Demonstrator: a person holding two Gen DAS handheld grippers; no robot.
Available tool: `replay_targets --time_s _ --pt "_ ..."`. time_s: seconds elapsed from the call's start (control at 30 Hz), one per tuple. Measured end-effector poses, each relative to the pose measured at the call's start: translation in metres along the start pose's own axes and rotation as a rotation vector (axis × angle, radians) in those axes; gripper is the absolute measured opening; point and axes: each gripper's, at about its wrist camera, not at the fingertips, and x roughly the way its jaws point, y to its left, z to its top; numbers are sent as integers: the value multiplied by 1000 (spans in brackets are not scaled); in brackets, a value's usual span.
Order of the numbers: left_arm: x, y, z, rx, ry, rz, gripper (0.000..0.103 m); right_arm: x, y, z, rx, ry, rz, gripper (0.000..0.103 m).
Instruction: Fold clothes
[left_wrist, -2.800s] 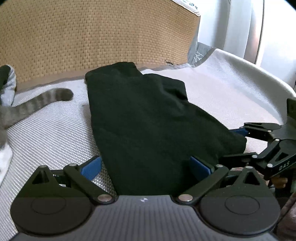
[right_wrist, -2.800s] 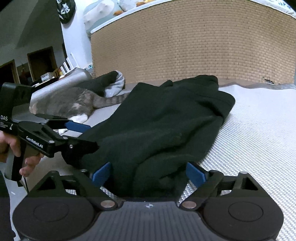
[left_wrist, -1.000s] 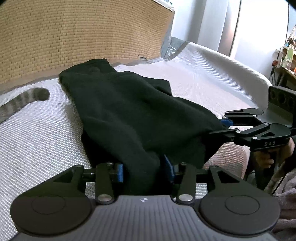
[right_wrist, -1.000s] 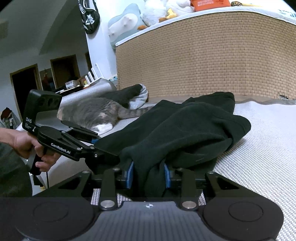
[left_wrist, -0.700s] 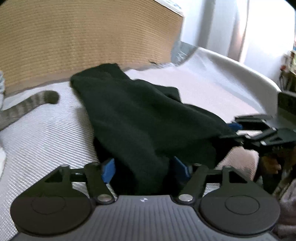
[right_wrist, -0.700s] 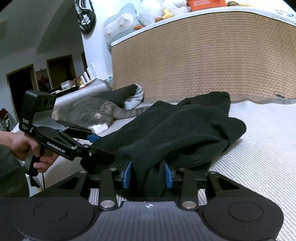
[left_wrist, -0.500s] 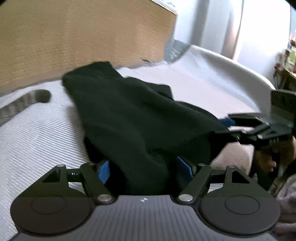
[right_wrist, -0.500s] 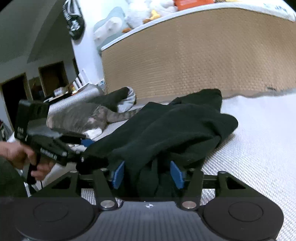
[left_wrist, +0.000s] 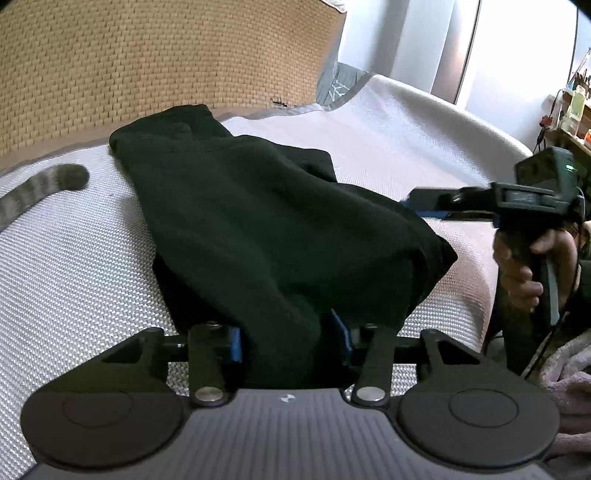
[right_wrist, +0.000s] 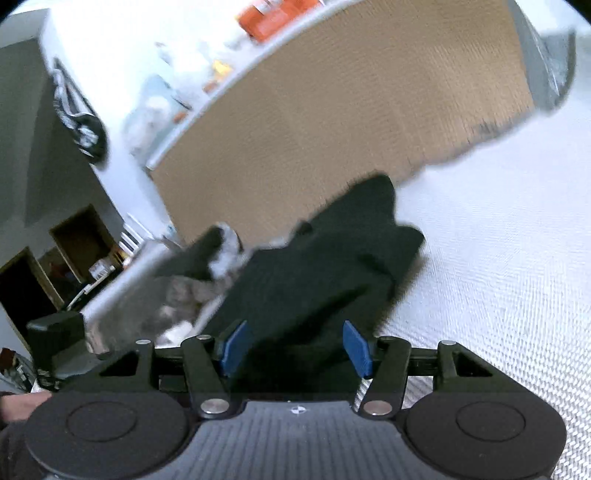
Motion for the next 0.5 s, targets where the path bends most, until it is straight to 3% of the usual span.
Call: replay_targets --time_s 0.13,0.5 --pt "2 -4 -1 23 33 13 47 15 -9 -2 99 79 48 61" --pt "6 -5 -3 33 78 18 48 30 9 -2 -31 101 56 66"
